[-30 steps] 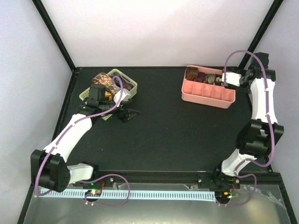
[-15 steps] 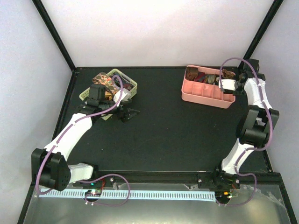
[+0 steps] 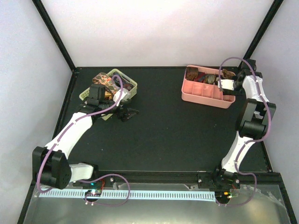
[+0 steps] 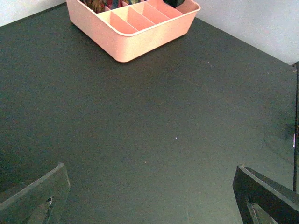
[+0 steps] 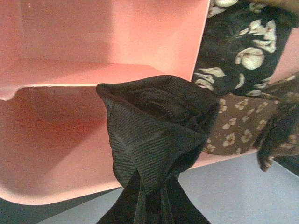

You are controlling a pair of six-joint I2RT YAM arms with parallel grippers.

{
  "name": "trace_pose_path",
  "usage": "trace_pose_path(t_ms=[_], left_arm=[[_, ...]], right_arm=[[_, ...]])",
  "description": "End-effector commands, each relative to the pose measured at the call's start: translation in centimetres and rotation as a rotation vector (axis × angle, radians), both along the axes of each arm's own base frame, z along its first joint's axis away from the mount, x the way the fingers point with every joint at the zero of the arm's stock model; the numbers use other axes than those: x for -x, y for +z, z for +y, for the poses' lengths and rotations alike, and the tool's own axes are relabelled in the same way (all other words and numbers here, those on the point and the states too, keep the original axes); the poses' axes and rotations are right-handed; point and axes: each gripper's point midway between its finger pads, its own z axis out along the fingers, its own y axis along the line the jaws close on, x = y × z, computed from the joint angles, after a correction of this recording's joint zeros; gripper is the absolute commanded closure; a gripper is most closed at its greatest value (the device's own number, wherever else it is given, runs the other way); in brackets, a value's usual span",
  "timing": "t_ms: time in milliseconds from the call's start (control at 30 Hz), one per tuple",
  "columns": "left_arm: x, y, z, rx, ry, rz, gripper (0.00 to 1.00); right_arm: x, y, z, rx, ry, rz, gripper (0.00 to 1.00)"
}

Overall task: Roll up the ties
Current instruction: Place the tie in the storage box.

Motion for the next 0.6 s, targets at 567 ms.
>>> trace_pose_path(t_ms=[567], left_arm=[[-1.4,0.4,0.3,0.005,0.018,0.020,0.01]], right_arm=[[0.9,-5.0,-2.8,0.047,-0.083,0.214,0.98]])
